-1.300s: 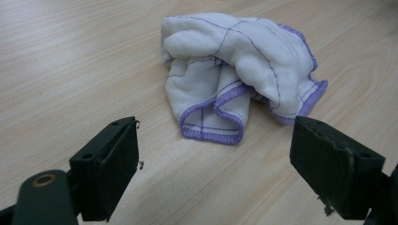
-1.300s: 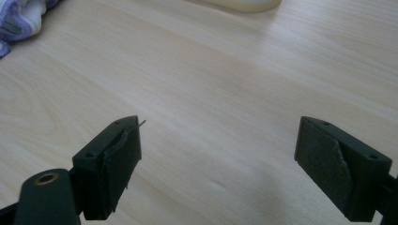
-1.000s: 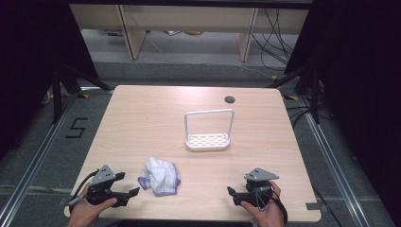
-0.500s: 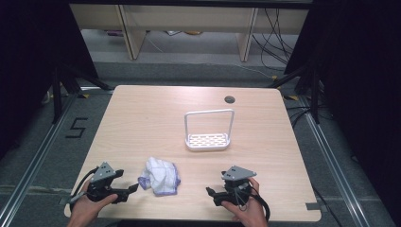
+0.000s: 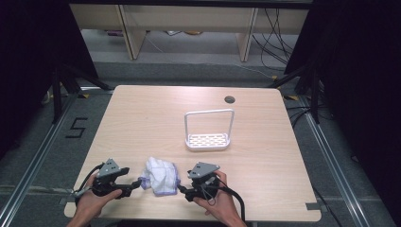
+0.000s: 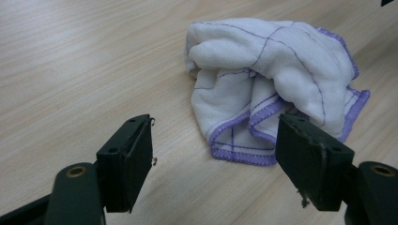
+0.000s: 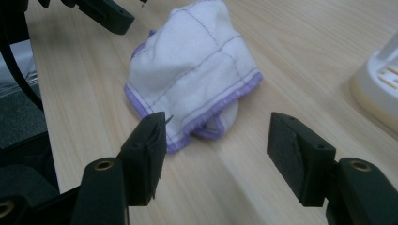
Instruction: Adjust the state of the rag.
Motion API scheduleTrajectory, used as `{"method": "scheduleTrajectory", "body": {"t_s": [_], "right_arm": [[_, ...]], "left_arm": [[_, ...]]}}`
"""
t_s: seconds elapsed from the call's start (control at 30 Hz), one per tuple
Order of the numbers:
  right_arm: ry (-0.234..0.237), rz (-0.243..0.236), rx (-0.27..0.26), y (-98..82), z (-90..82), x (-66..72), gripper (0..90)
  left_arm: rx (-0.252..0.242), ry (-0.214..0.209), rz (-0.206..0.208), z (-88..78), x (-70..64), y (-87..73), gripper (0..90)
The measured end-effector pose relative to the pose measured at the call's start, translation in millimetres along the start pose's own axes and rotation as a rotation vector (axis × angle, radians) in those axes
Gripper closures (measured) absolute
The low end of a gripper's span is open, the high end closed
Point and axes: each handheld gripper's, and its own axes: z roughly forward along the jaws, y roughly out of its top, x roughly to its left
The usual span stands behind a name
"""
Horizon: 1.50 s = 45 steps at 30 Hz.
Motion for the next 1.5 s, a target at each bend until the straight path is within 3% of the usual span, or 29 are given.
{"method": "scheduleTrajectory", "body": {"t_s": [0.03,0.13,0.2,0.27,0.3,0.33,0.4,0.53,0.6,0.63,0.77,0.87,0.93,1.07,1.17,1.23,1.3,1.33,1.37,1.47,1.5], "right_arm": [[0.003,-0.006,0.005,1.5,2.7,0.1,41.1],[0.013,-0.014,0.017,6.3,14.4,0.2,43.7],[0.017,-0.001,0.018,8.3,19.1,-0.4,44.4],[0.023,-0.001,0.020,10.5,24.0,-1.5,45.0],[0.027,0.008,0.026,11.4,26.2,-1.0,45.5],[0.022,0.003,0.020,12.0,28.4,-0.9,46.3],[0.032,-0.009,0.029,13.4,31.2,-1.0,47.1],[0.045,-0.019,0.068,15.8,45.4,-0.2,57.9],[0.034,-0.026,0.060,15.3,47.8,0.0,67.3],[0.019,-0.059,0.053,15.9,46.8,-1.8,72.3],[0.032,-0.074,0.028,18.3,43.0,-1.5,84.3],[0.031,-0.066,0.015,20.5,37.2,-1.9,85.9],[0.041,-0.086,-0.004,27.1,24.5,-4.4,86.4],[0.045,-0.088,-0.026,30.9,6.5,-8.8,86.9],[0.057,-0.029,-0.013,26.2,-3.1,-14.3,86.9],[0.059,0.012,-0.007,21.6,-5.5,-16.9,86.9],[0.061,0.031,-0.004,18.5,-5.9,-19.8,86.9],[0.061,0.031,-0.004,18.5,-5.9,-19.8,86.9],[0.063,0.023,-0.014,18.2,-5.2,-21.4,86.9],[0.062,0.036,-0.010,18.7,-5.4,-21.0,86.9],[0.065,0.038,-0.008,18.7,-5.4,-20.7,86.9]], "left_arm": [[0.019,-0.005,0.014,-0.3,2.1,0.7,27.9],[0.005,-0.009,0.009,2.7,3.2,0.4,28.6],[0.042,-0.024,0.025,4.4,3.5,2.1,28.9],[0.038,-0.026,0.022,5.6,2.2,2.1,29.6],[0.041,-0.028,0.044,7.6,0.7,2.3,29.7],[0.027,-0.036,0.031,10.3,-2.1,2.0,29.8],[0.047,-0.044,0.048,10.6,-2.1,2.6,30.1],[0.076,-0.055,0.078,16.2,-2.0,3.6,31.0],[0.077,-0.058,0.079,16.9,-1.4,3.8,33.1],[0.079,-0.056,0.089,17.7,0.5,4.2,33.9],[0.076,-0.068,0.093,19.5,-0.6,4.7,37.6],[0.085,-0.063,0.105,18.4,-0.3,4.8,38.4],[0.065,-0.068,0.089,17.0,-1.1,4.7,38.4],[0.060,-0.068,0.109,14.2,-1.7,5.2,39.1],[0.039,-0.065,0.109,14.3,-5.8,5.8,40.5],[0.022,-0.077,0.131,12.8,-10.6,7.3,43.0],[0.002,-0.099,0.156,14.6,-23.0,8.8,46.7],[0.002,-0.099,0.156,14.6,-23.0,8.8,48.7],[0.034,-0.110,0.208,16.8,-27.7,9.4,50.7],[0.055,-0.136,0.228,23.9,-35.0,8.9,55.1],[0.066,-0.135,0.258,25.1,-34.6,9.5,56.8]]}}
